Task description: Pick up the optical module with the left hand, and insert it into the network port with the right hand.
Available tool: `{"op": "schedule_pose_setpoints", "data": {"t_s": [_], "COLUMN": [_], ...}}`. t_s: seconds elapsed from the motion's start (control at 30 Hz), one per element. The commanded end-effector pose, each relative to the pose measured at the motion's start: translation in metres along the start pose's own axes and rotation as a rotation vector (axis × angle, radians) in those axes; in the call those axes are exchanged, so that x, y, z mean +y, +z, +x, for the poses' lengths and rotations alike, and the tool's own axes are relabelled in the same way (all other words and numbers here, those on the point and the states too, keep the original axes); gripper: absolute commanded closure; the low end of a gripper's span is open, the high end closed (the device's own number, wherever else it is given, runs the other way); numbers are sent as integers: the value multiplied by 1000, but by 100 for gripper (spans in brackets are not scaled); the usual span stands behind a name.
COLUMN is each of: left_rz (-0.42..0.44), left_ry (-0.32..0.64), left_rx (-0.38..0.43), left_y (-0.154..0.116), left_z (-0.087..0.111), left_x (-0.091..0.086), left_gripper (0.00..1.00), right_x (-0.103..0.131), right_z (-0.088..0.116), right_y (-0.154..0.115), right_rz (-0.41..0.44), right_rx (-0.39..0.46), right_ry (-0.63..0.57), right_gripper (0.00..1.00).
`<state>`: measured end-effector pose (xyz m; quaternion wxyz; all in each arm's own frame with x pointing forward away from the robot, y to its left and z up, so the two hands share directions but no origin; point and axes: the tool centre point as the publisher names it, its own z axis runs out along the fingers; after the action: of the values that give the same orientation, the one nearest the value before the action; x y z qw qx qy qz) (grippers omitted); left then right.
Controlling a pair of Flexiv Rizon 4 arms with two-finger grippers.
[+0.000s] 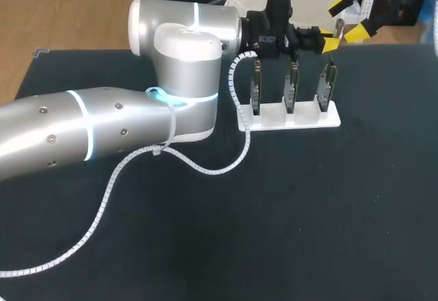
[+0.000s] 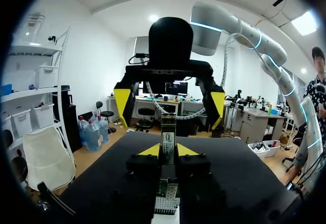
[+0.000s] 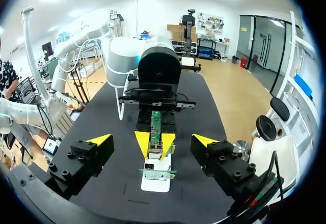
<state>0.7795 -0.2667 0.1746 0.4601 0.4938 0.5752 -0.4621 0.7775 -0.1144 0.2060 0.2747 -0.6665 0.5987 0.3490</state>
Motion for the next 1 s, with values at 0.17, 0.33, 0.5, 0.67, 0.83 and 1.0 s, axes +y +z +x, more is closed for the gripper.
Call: {"op": "schedule_pose_setpoints", "data": {"t_s": [0.17,0.33,0.5,0.67,0.83,1.0], "left_rz": [-6,-6,-6,-6,-6,-6], "left_ry": [1,1,1,1,1,1], "left_rx": [-2,-2,-2,-2,-2,-2], "left_y": [0,0,0,0,0,0], "left_z": [0,0,0,0,0,0], "left_x": [-2,-2,-2,-2,-2,-2], "left_gripper": [100,100,100,100,100,100], "right_x": [-3,-4,-4,-4,-4,-3], "right_z": [1,1,2,2,2,2], "right_y": [1,1,2,2,2,3], "right_rz": [2,17,20,22,24,23], "right_rx": [2,8,8,10,16,17], "right_ry": [6,10,10,12,12,11], "right_gripper": [0,100,100,100,100,100]}}
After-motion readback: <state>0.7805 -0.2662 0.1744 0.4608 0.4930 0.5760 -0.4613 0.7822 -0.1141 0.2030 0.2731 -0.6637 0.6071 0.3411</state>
